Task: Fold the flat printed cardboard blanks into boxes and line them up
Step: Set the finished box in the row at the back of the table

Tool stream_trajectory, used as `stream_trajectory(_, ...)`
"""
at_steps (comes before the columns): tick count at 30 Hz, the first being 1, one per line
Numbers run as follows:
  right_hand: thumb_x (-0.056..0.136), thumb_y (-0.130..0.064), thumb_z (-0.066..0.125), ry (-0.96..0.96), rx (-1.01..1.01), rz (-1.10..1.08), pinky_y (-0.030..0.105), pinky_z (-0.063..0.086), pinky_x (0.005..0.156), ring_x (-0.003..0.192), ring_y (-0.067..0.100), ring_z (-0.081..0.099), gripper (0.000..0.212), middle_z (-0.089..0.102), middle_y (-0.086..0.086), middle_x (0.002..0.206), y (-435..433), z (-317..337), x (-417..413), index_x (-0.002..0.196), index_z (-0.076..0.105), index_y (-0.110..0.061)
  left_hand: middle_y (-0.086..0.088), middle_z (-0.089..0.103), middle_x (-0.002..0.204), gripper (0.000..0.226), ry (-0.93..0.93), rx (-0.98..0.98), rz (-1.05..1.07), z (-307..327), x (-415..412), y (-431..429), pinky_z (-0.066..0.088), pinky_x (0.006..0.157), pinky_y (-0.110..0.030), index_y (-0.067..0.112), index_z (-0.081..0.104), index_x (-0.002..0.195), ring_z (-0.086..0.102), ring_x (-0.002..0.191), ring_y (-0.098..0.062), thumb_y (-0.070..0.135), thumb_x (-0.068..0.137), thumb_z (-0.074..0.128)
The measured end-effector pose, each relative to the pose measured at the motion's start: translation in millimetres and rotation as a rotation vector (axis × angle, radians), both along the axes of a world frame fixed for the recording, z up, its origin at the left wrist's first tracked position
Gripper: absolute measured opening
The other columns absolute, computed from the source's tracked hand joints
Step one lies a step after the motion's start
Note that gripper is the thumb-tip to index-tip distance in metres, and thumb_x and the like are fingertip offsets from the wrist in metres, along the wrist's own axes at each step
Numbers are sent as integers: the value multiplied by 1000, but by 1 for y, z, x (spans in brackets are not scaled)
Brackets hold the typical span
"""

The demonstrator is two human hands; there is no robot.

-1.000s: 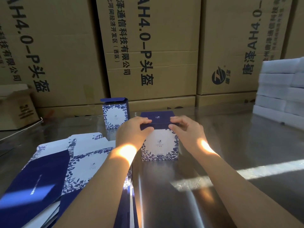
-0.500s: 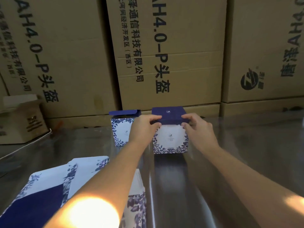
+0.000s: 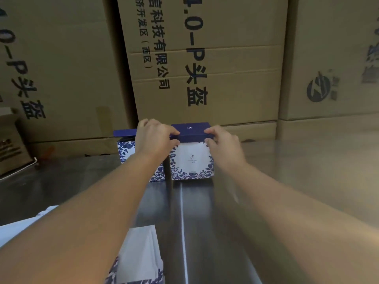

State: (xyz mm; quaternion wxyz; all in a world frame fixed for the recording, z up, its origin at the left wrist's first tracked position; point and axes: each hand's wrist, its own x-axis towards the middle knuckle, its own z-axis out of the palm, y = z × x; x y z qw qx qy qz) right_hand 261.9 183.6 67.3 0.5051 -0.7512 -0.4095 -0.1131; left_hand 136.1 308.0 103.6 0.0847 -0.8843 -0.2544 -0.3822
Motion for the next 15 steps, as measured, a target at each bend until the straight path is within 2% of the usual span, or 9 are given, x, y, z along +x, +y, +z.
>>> stream_trajectory(3, 94, -15, 53, 19, 24, -29, 21, 32, 59, 81, 16, 54, 25, 67, 3, 100, 9, -9, 1, 117, 60, -24, -2, 66, 105, 31, -9, 20, -1, -4, 4, 5, 15, 107, -32, 31, 67, 114, 45, 115, -17, 37, 84, 67)
stream_trajectory(7, 93, -15, 55, 35, 19, -5, 17, 35, 63, 90, 18, 61, 25, 69, 2, 102, 14, -16, 3, 116, 61, -25, -1, 62, 108, 28, 40, 39, 3, -11, 2, 11, 0, 115, -43, 32, 70, 108, 36, 123, -21, 38, 81, 70)
stream_trajectory(9, 93, -16, 54, 48, 14, 1, 23, 44, 76, 93, 21, 63, 26, 69, 3, 103, 15, -16, 2, 116, 61, -26, -3, 47, 133, 24, 14, -18, -6, -11, 2, 14, -10, 113, -52, 34, 72, 101, 19, 137, -27, 37, 77, 74)
stream_trajectory(11, 93, -15, 54, 53, 10, 3, 28, 47, 79, 92, 22, 63, 25, 68, 4, 104, 17, -14, 3, 116, 61, -25, -4, 22, 154, 23, 41, -163, 22, -6, 3, 19, -15, 108, -57, 40, 70, 98, -4, 144, -30, 38, 75, 75)
stream_trajectory(12, 94, -15, 54, 49, 3, 3, 27, 47, 78, 91, 22, 63, 25, 68, 5, 104, 18, -13, 3, 116, 60, -25, -3, 23, 154, 23, 69, -272, 26, -3, 4, 22, -15, 107, -59, 44, 69, 97, -4, 144, -32, 38, 76, 75)
stream_trajectory(13, 94, -15, 54, 48, -1, 1, 27, 46, 76, 92, 22, 63, 24, 68, 5, 104, 19, -13, 4, 116, 60, -24, 1, 39, 145, 21, 74, -391, -5, 0, 4, 26, -12, 107, -62, 47, 68, 93, 7, 143, -32, 37, 76, 75)
stream_trajectory(14, 94, -16, 54, 50, -1, -2, 26, 45, 74, 92, 22, 63, 24, 68, 5, 102, 19, -12, 4, 115, 60, -24, 9, 55, 126, 20, 59, -512, -73, 2, 4, 30, -4, 111, -64, 49, 67, 87, 24, 138, -30, 34, 77, 75)
stream_trajectory(15, 94, -16, 54, 52, 1, -6, 25, 43, 72, 93, 22, 62, 24, 67, 6, 100, 20, -12, 4, 115, 60, -24, 14, 61, 108, 23, 40, -609, -149, 3, 3, 34, 8, 112, -64, 51, 65, 81, 39, 129, -26, 31, 78, 76)
